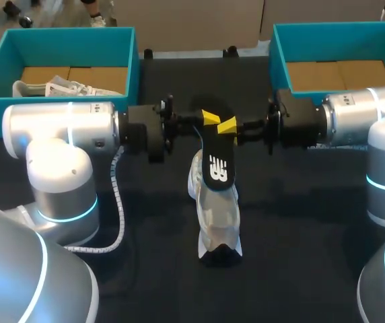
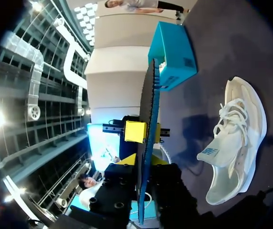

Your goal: Take the shoe out of the shoebox, open the shoe tongue, remove and reinsert the insole, then place the shoe into the shoebox

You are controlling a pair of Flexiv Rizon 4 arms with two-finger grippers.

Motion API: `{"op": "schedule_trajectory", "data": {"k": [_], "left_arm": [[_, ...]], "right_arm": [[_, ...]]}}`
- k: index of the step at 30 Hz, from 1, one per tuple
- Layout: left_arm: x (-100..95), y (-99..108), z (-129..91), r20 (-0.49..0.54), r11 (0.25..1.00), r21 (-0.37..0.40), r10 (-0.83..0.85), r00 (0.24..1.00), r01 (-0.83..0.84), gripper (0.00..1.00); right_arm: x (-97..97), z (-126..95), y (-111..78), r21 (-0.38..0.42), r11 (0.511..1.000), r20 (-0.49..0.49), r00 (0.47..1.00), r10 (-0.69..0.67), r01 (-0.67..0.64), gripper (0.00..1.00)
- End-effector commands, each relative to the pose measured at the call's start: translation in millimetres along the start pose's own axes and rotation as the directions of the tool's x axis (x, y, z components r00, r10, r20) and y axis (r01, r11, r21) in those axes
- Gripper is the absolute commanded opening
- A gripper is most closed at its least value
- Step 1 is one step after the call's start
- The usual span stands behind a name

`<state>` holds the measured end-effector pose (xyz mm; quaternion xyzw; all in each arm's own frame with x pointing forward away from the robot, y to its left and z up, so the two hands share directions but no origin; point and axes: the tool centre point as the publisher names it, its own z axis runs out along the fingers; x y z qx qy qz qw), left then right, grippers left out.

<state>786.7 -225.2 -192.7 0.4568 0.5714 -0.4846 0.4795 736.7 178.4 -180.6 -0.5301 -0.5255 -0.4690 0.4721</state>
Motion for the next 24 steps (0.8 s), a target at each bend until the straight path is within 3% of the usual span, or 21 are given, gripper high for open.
{"op": "schedule_trajectory", "data": {"k": [1,4,6,19,24], "left_arm": [[-3.5,-4,-6,-0.015,1.0,0.007,0.012,1.0,-0.012,0.0],[-3.7,-7,-13,-0.027,1.0,0.008,0.017,1.0,-0.016,0.0],[-3.2,-8,-18,-0.035,1.0,0.007,0.016,0.999,-0.015,0.0],[5.5,-41,-55,-0.075,0.991,0.036,-0.123,0.99,0.126,0.0],[9.7,-58,-62,-0.119,0.985,0.071,-0.145,0.982,0.154,0.0]], "right_arm": [[-6.8,-15,-1.8,0.009,1.0,-0.005,1.0,-0.021,0.021,1.0],[-10.7,-34,-2.6,0.016,0.998,0.004,0.998,-0.056,0.056,1.0],[-11.5,-45,-3.0,0.062,0.996,-0.001,0.998,-0.059,0.059,1.0],[-11.5,-45,-3.0,0.062,0.996,-0.001,0.998,-0.059,0.059,1.0],[-14.2,-66,-2.8,0.166,0.941,0.031,0.952,-0.304,0.295,1.0]]}}
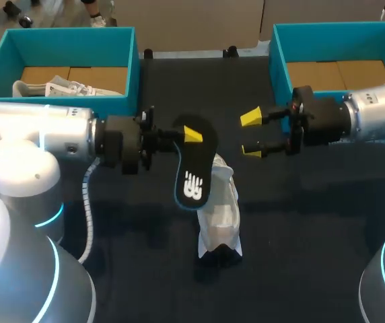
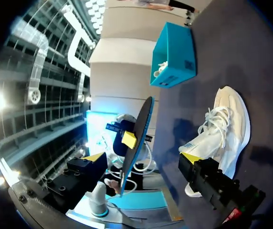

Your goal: Take the shoe out of the shoebox, open the shoe tongue, remove and reinsert the insole, then place the shoe into the shoebox

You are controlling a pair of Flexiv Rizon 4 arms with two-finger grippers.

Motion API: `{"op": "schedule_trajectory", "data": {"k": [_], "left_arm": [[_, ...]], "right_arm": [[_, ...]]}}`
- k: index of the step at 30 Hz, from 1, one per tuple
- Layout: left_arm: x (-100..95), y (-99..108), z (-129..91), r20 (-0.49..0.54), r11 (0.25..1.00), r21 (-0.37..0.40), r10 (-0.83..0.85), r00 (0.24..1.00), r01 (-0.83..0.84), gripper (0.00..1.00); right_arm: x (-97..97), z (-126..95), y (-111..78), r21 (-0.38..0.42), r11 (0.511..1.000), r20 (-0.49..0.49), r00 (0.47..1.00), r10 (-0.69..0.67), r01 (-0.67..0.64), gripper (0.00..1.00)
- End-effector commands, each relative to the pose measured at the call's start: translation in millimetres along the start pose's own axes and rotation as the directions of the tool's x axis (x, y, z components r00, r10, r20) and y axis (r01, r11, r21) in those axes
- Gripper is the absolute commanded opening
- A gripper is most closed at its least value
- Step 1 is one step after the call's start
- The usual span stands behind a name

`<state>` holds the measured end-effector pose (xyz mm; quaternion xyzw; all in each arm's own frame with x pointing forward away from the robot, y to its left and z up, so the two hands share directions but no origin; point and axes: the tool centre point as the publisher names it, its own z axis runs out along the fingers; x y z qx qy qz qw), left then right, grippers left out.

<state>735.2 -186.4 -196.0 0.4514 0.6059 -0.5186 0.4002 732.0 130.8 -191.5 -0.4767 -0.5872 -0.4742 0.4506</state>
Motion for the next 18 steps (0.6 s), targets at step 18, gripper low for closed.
{"op": "schedule_trajectory", "data": {"k": [18], "left_arm": [[3.4,-33,-28,-0.038,0.993,0.089,-0.079,0.996,0.082,0.0]], "right_arm": [[3.6,-34,-14.5,0.362,0.856,0.038,0.912,-0.409,0.369,1.0]]}}
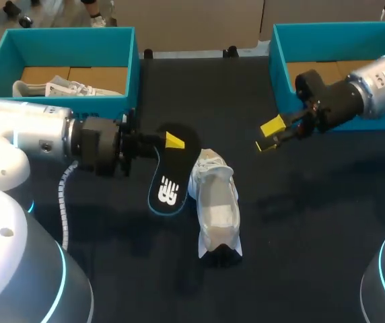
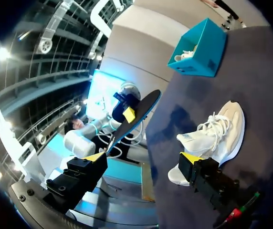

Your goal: Take the shoe out of the shoebox, open the shoe tongue, remove and reinsert the insole, then place the shoe into the shoebox

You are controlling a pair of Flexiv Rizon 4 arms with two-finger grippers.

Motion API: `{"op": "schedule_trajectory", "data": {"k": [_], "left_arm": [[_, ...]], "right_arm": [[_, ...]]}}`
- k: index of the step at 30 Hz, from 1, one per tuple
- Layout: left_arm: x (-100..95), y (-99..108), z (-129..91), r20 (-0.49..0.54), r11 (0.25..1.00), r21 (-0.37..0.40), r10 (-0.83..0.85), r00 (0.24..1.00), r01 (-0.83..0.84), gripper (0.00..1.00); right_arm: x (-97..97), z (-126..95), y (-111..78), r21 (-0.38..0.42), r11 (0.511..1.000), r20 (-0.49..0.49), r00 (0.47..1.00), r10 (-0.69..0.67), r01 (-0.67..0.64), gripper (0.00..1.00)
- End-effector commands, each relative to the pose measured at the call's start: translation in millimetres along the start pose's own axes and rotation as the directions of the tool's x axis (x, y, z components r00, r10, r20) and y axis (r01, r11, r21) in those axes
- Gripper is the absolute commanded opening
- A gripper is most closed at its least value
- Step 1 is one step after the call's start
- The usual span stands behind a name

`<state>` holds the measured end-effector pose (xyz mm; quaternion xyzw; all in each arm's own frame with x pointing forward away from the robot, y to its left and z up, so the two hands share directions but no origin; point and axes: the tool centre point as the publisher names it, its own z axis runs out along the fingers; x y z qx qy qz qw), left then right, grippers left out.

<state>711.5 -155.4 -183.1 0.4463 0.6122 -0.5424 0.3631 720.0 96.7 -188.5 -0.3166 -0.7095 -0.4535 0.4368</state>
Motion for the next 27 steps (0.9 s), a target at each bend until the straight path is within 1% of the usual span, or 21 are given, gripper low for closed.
{"op": "schedule_trajectory", "data": {"k": [1,2,3,4,5,6,7,21,22,24,25,27], "left_arm": [[8.1,-11,7,-0.017,0.998,0.054,-0.036,0.999,0.037,0.0],[10.3,-14,9,-0.019,0.996,0.072,-0.053,0.998,0.055,0.0],[11.5,-16,10,-0.022,0.995,0.076,-0.058,0.998,0.059,0.0],[13.9,-22,12,-0.028,0.992,0.089,-0.091,0.995,0.093,0.0],[14.6,-26,12,-0.015,0.985,0.11,-0.134,0.991,0.135,0.0],[15.1,-29,13,-0.016,0.981,0.116,-0.157,0.987,0.158,0.0],[16.7,-34,12,-0.05,0.982,0.111,-0.148,0.988,0.152,0.0],[16.7,-34,12,-0.05,0.982,0.111,-0.148,0.988,0.152,0.0],[16.7,-34,12,-0.05,0.982,0.111,-0.148,0.988,0.152,0.0],[21.9,-38,18,-0.033,0.98,0.11,-0.165,0.986,0.167,0.0],[23.5,-41,20,-0.017,0.978,0.099,-0.181,0.983,0.182,0.0],[26.5,-46,23,0.005,0.971,0.104,-0.215,0.977,0.213,0.0]], "right_arm": [[4.8,-3,-2.2,0.133,0.988,0.177,0.978,-0.108,0.085,1.0],[7.2,-5,-7.2,0.154,0.984,0.226,0.966,-0.127,0.093,1.0],[8.8,-6,-10.2,0.167,0.98,0.251,0.957,-0.149,0.109,1.0],[12.1,-6,-14.9,0.209,0.972,0.317,0.933,-0.169,0.105,1.0],[13.5,-5,-18.2,0.239,0.966,0.355,0.918,-0.179,0.096,1.0],[14.6,-4,-20.1,0.27,0.956,0.36,0.91,-0.207,0.111,1.0],[16.5,-2,-25.0,0.337,0.938,0.375,0.901,-0.218,0.087,1.0],[16.5,-2,-25.0,0.337,0.938,0.375,0.901,-0.218,0.087,1.0],[16.9,-4,-25.6,0.359,0.929,0.402,0.884,-0.24,0.089,1.0],[17.2,-6,-29.8,0.407,0.902,0.406,0.857,-0.318,0.142,1.0],[16.7,-6,-32.9,0.424,0.893,0.411,0.847,-0.337,0.149,1.0],[15.6,-4,-37.4,0.473,0.864,0.41,0.825,-0.389,0.173,1.0]]}}
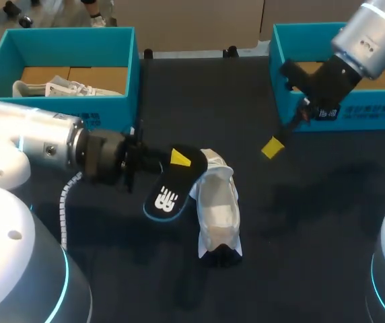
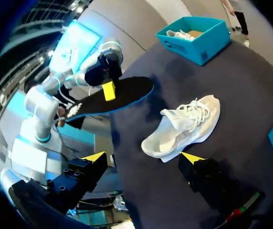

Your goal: Take the shoe out of the shoebox, open the shoe tongue, remove and reinsert the insole, then place the shoe into the shoebox

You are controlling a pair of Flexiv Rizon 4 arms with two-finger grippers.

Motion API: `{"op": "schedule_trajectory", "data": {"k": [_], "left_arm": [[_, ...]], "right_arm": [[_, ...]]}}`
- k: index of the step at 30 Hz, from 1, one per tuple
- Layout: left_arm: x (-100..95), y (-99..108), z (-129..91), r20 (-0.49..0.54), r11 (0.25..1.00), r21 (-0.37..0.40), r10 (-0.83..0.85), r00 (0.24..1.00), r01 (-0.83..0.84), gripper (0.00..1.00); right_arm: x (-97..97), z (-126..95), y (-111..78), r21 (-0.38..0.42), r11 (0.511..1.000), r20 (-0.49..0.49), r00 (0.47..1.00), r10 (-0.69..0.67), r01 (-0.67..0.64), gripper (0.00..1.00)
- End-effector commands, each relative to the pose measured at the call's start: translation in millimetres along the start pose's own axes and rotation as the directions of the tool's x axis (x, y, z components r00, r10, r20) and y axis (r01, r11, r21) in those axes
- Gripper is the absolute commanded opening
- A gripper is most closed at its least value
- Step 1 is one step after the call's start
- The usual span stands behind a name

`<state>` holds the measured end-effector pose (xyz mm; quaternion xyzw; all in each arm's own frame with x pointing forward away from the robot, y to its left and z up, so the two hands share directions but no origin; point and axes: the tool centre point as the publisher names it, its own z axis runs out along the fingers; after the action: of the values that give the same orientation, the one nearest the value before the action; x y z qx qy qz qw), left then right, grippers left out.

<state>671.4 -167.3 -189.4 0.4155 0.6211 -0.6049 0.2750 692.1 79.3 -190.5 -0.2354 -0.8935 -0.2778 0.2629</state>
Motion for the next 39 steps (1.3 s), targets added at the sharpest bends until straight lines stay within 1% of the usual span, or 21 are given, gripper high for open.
{"op": "schedule_trajectory", "data": {"k": [1,2,4,5,6,7,19,20,21,26,28,29,31,32,34,35,36,39], "left_arm": [[12.1,-9,12,0.073,0.998,-0.018,-0.059,0.996,0.06,0.0],[14.2,-11,13,0.092,0.996,-0.014,-0.088,0.992,0.09,0.0],[15.9,-19,15,0.143,0.988,-0.011,-0.148,0.979,0.151,0.0],[15.7,-25,15,0.16,0.983,-0.003,-0.178,0.971,0.181,0.0],[15.7,-25,15,0.16,0.983,-0.003,-0.178,0.971,0.181,0.0],[15.7,-25,15,0.16,0.983,-0.003,-0.178,0.971,0.181,0.0],[15.7,-25,15,0.16,0.983,-0.003,-0.178,0.971,0.181,0.0],[17.1,-24,16,0.169,0.98,-0.003,-0.196,0.966,0.2,0.0],[19.1,-24,17,0.176,0.976,0.008,-0.213,0.961,0.215,0.0],[34.9,-27,17,0.195,0.947,0.04,-0.319,0.927,0.318,0.0],[41.1,-28,19,0.195,0.933,0.049,-0.36,0.912,0.357,0.0],[44.5,-29,20,0.185,0.928,0.05,-0.372,0.91,0.369,0.0],[49.1,-30,23,0.186,0.918,0.043,-0.396,0.899,0.395,0.0],[50.6,-31,25,0.188,0.915,0.049,-0.403,0.896,0.401,0.0],[52.0,-30,26,0.199,0.911,0.044,-0.41,0.89,0.41,0.0],[52.8,-30,27,0.206,0.906,0.043,-0.42,0.884,0.421,0.0],[52.9,-28,26,0.214,0.909,0.012,-0.409,0.887,0.416,0.0],[52.9,-28,26,0.214,0.909,0.012,-0.409,0.887,0.416,0.0]], "right_arm": [[8.9,3,-7.1,0.054,0.995,0.085,0.993,-0.085,0.08,1.0],[8.9,6,-9.7,0.08,0.992,0.107,0.988,-0.107,0.098,1.0],[8.8,12,-15.4,0.079,0.986,0.139,0.978,-0.156,0.146,1.0],[10.2,15,-18.4,0.11,0.982,0.158,0.973,-0.168,0.151,1.0],[10.0,21,-20.4,0.151,0.983,0.187,0.973,-0.134,0.106,1.0],[10.1,28,-22.6,0.183,0.978,0.185,0.974,-0.131,0.097,1.0],[10.1,28,-22.6,0.183,0.978,0.185,0.974,-0.131,0.097,1.0],[11.2,28,-22.5,0.173,0.976,0.184,0.969,-0.162,0.13,1.0],[12.7,31,-22.8,0.192,0.971,0.195,0.964,-0.179,0.141,1.0],[14.6,51,-28.3,0.221,0.953,0.214,0.943,-0.253,0.206,1.0],[12.4,57,-30.7,0.236,0.95,0.221,0.941,-0.256,0.203,1.0],[11.4,60,-31.7,0.235,0.947,0.223,0.936,-0.272,0.219,1.0],[8.7,66,-34.8,0.235,0.949,0.232,0.936,-0.264,0.209,1.0],[7.7,69,-36.7,0.223,0.949,0.239,0.931,-0.276,0.225,1.0],[6.0,75,-40.9,0.23,0.95,0.27,0.924,-0.269,0.209,1.0],[5.5,78,-43.8,0.226,0.949,0.268,0.923,-0.275,0.217,1.0],[5.5,78,-43.8,0.226,0.949,0.268,0.923,-0.275,0.217,1.0],[5.5,78,-43.8,0.226,0.949,0.268,0.923,-0.275,0.217,1.0]]}}
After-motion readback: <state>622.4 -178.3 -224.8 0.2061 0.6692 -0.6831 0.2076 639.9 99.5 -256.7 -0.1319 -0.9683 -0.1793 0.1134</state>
